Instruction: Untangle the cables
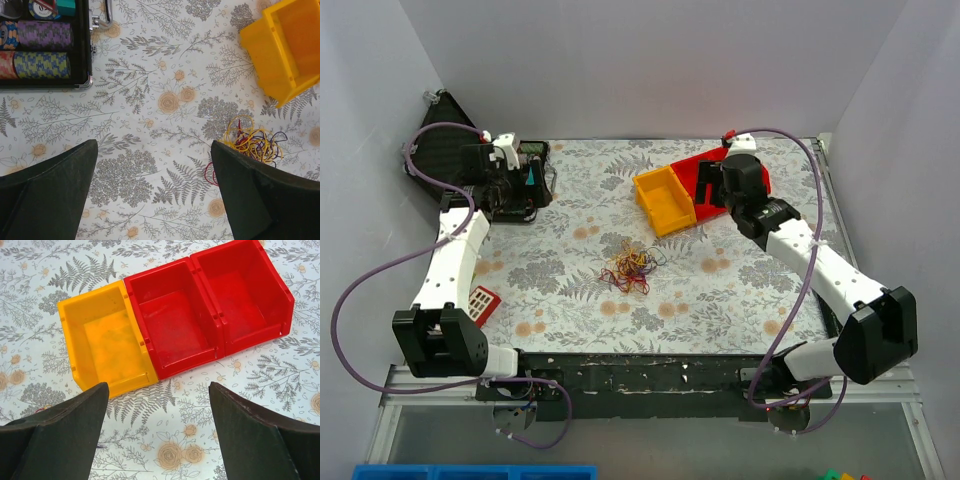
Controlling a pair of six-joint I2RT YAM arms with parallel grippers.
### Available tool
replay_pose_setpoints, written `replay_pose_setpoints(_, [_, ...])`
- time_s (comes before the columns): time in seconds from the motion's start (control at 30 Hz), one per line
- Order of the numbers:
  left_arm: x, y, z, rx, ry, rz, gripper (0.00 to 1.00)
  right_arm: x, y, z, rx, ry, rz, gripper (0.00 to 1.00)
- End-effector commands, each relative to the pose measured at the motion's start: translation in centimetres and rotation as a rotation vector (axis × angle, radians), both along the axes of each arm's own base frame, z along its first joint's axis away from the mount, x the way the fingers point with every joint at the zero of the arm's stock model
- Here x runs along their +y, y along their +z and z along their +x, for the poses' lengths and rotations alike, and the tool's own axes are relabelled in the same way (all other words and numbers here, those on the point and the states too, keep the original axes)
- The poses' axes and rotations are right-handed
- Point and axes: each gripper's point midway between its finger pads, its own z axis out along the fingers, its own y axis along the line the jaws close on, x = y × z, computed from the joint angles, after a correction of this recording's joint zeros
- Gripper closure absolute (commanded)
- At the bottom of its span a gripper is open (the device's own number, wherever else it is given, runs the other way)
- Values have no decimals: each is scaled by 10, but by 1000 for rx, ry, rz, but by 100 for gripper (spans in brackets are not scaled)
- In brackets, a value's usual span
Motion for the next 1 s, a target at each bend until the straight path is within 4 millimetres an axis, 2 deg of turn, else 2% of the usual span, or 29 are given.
replay_pose_setpoints(0.0, [0, 4, 4, -12, 7, -14, 2, 4, 1, 15, -41, -19, 6, 10])
replay_pose_setpoints(0.17, [-19, 0, 0, -10, -79, -58, 2, 9, -15, 31, -40, -33, -7, 9])
replay_pose_setpoints(0.2, [-35, -1, -4, -10, -127, -56, 2, 10, -16, 34, -46, -38, -11, 10])
replay_pose_setpoints(0.33, [-46, -8, -8, 0, -158, -30, 2, 18, -26, 55, -48, -40, -39, 10])
replay_pose_setpoints(0.57, [-43, -33, -20, 46, -167, 9, 2, 31, -51, 92, -38, -49, -107, 10])
replay_pose_setpoints(0.77, [-41, -35, -22, 47, -176, 23, 2, 39, -68, 116, -15, -42, -125, 12])
replay_pose_setpoints(0.83, [-41, -37, -23, 51, -178, 25, 2, 41, -74, 121, -3, -38, -132, 16])
replay_pose_setpoints(0.97, [-39, -38, -21, 51, -169, 36, 2, 45, -96, 129, 36, -42, -146, 31])
